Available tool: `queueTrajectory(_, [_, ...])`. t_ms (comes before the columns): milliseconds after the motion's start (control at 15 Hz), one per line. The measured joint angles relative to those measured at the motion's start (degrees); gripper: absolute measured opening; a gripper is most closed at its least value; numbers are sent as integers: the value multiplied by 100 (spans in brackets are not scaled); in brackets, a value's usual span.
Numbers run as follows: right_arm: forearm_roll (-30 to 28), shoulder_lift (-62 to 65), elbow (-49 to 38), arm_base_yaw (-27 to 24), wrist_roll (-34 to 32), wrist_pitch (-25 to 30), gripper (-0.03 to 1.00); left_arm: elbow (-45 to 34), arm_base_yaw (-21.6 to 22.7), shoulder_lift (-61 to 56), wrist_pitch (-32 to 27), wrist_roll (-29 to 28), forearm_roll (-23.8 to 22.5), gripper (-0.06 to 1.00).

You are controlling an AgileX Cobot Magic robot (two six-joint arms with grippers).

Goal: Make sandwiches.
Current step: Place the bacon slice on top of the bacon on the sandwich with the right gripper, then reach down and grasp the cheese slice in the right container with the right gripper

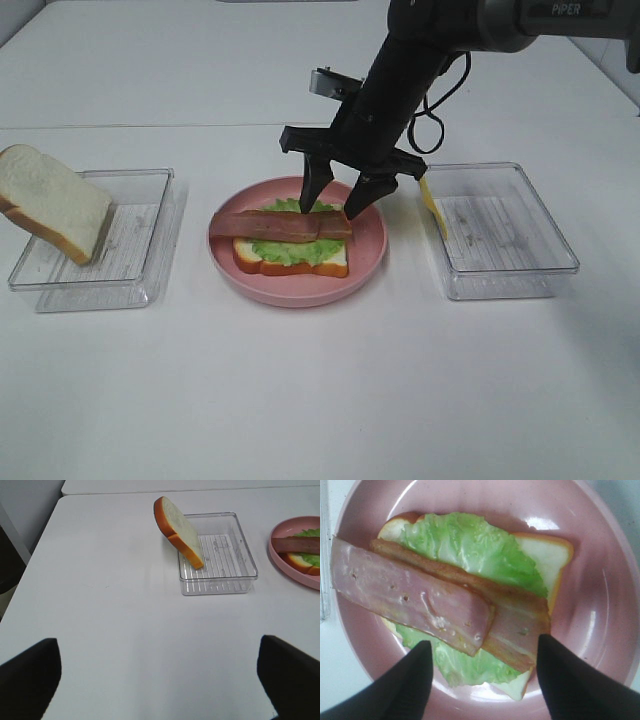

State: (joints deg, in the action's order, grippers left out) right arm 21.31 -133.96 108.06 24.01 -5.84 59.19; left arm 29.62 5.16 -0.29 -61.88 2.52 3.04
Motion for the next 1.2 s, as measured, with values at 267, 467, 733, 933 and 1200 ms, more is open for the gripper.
queueTrajectory(267, [69, 309, 0, 0, 0, 34, 66, 0, 0, 0, 0, 0, 0, 99])
queueTrajectory(467, [155, 705, 0, 0, 0, 183, 69, 0, 0, 0, 0, 0, 0, 99])
queueTrajectory(733, [-1266, 1209, 63, 11, -298, 934, 81, 0, 0, 0, 0, 0, 0, 99])
queueTrajectory(933, [-2183, 1106, 149, -109, -458, 785, 82, 0, 0, 0, 0, 0, 0, 99])
queueTrajectory(1200, [-2131, 653, 401, -470, -470, 688, 82, 0, 0, 0, 0, 0, 0, 99])
